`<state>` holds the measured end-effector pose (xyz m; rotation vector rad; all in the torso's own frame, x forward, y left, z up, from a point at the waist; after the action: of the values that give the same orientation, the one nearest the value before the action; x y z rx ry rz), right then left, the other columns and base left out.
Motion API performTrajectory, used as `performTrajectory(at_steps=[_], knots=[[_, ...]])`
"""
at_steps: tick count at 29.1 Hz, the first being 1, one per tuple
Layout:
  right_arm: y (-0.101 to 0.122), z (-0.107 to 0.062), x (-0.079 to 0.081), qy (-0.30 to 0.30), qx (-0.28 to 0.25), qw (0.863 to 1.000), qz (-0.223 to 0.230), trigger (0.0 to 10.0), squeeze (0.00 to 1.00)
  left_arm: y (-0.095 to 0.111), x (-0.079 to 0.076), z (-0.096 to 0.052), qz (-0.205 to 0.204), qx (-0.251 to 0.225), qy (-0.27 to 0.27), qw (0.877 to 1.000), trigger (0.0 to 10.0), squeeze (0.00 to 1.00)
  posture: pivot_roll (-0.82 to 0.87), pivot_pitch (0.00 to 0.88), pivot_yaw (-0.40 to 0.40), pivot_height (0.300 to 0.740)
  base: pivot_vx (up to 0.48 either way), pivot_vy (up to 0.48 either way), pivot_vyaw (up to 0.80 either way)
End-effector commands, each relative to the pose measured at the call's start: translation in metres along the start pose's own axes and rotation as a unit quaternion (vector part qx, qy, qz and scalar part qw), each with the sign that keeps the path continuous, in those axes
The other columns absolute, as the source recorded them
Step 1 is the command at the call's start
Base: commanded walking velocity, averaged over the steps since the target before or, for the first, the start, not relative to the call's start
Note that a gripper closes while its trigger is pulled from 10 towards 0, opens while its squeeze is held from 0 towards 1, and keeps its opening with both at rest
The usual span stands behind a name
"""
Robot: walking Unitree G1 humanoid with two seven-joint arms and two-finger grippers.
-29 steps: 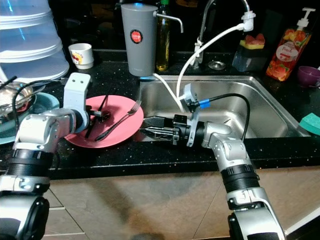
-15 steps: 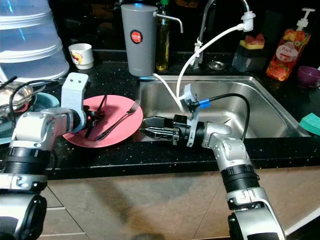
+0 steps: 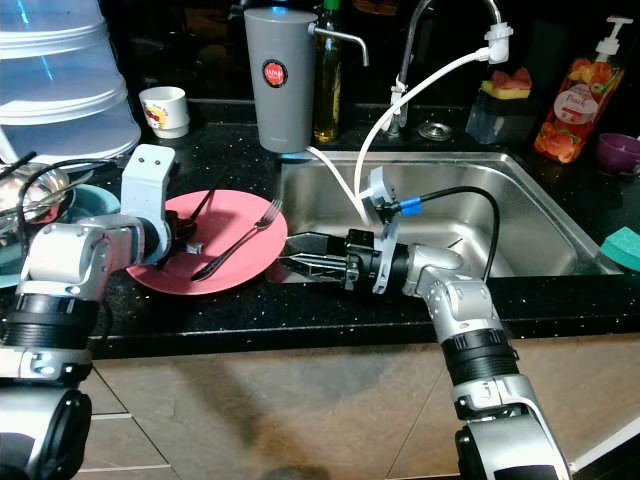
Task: Kitchen organization
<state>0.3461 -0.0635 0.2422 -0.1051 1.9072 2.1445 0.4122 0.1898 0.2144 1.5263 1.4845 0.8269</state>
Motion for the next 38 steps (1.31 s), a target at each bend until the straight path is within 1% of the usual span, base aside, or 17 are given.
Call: performTrajectory(at_steps=[1,4,8,10,13,15,21,22,24,25,26,28,29,30,34,36,38], knots=[[0.0,0.0,0.002,0.004,-0.004,1.0,0.003,10.0,0.0,-0.005,0.0,0.001,0.001,0.012,-0.001,1.0,0.0,0.0,0.15,0.055,-0.025,0.74,0.0,0.0,0.0],[0.0,0.0,0.002,0.004,-0.004,1.0,0.003,10.0,0.0,-0.005,0.0,0.001,0.001,0.012,-0.001,1.0,0.0,0.0,0.15,0.055,-0.025,0.74,0.0,0.0,0.0],[0.0,0.001,0.001,-0.005,-0.007,1.0,-0.002,10.0,0.0,0.013,-0.001,-0.003,0.006,-0.036,-0.006,0.999,0.0,0.0,0.15,0.054,-0.023,0.74,0.0,0.0,0.0],[0.001,0.001,0.0,-0.008,-0.008,1.0,-0.004,10.0,0.0,0.025,-0.008,-0.007,0.03,-0.072,-0.025,0.997,0.0,0.0,0.15,0.058,-0.022,0.74,0.0,0.0,0.0],[0.005,0.0,-0.005,-0.023,-0.015,1.0,-0.008,10.0,0.0,0.054,-0.037,-0.026,0.095,-0.175,-0.088,0.976,0.0,0.0,0.15,0.06,-0.021,0.74,0.0,0.0,0.0],[0.006,0.0,-0.009,-0.041,-0.019,0.999,-0.012,10.0,0.0,0.062,-0.051,-0.037,0.179,-0.224,-0.109,0.952,0.0,0.0,0.15,0.059,-0.022,0.74,0.0,0.0,0.0],[0.008,0.0,-0.019,-0.077,-0.028,0.997,-0.014,10.0,0.0,0.063,-0.063,-0.049,0.214,-0.253,-0.151,0.931,0.0,0.0,0.15,0.061,-0.023,0.74,0.0,0.0,0.0],[0.009,0.001,-0.043,-0.172,-0.036,0.984,-0.007,10.0,0.0,0.074,-0.068,-0.066,0.289,-0.316,-0.151,0.891,0.0,0.0,0.15,0.061,-0.019,0.74,0.0,0.0,0.0],[0.009,-0.002,-0.06,-0.246,-0.049,0.968,0.01,10.0,0.0,0.078,-0.065,-0.072,0.314,-0.339,-0.133,0.877,0.0,0.0,0.15,0.061,-0.018,0.74,0.0,0.0,0.0],[0.01,-0.005,-0.068,-0.283,-0.068,0.956,0.028,10.0,0.0,0.08,-0.063,-0.076,0.293,-0.354,-0.14,0.877,0.0,0.0,0.15,0.062,-0.017,0.74,0.0,0.0,0.0],[0.01,-0.008,-0.076,-0.327,-0.093,0.939,0.055,10.0,0.67,0.081,-0.061,-0.082,0.258,-0.376,-0.158,0.876,0.0,0.0,0.15,0.065,-0.02,0.74,0.0,0.0,0.0],[0.009,-0.009,-0.078,-0.339,-0.101,0.933,0.064,10.0,0.67,0.081,-0.06,-0.084,0.247,-0.381,-0.165,0.876,0.0,0.0,0.15,0.065,-0.02,0.74,0.0,0.0,0.0],[0.007,-0.005,-0.074,-0.339,-0.122,0.929,0.083,10.0,1.0,0.071,-0.06,-0.083,0.209,-0.373,-0.197,0.882,0.0,0.0,0.16,0.066,-0.019,0.74,0.0,0.0,0.0],[0.007,-0.005,-0.074,-0.339,-0.122,0.929,0.083,10.0,1.0,0.071,-0.06,-0.083,0.209,-0.373,-0.197,0.882,0.0,0.0,0.16,0.066,-0.019,0.74,0.0,0.0,0.0],[0.004,0.001,-0.066,-0.351,-0.158,0.916,0.117,10.0,1.0,0.059,-0.051,-0.08,0.124,-0.375,-0.214,0.894,0.0,0.0,0.15,0.069,-0.013,0.74,0.0,0.0,0.0],[0.004,0.001,-0.066,-0.351,-0.158,0.916,0.117,10.0,1.0,0.059,-0.051,-0.08,0.124,-0.375,-0.214,0.894,0.0,0.0,0.15,0.069,-0.013,0.74,0.0,0.0,0.0],[0.006,0.0,-0.069,-0.367,-0.173,0.905,0.128,10.0,1.0,0.058,-0.049,-0.081,0.1,-0.384,-0.227,0.889,0.0,0.0,0.15,0.073,-0.013,0.74,0.0,0.0,0.0]])
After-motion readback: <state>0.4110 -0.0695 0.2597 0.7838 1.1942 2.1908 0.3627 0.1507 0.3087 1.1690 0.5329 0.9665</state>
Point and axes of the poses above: a point about 5 cm out from each wrist's last joint towards the gripper, its own z axis pointing out of the wrist towards the gripper, its own y axis along the axis of the wrist's last joint, x = y × z, the point moved 5 cm from there along z, pointing out of the wrist towards the gripper, and after that the axes turned 8 degrees about -z, right-handed, at the moved point
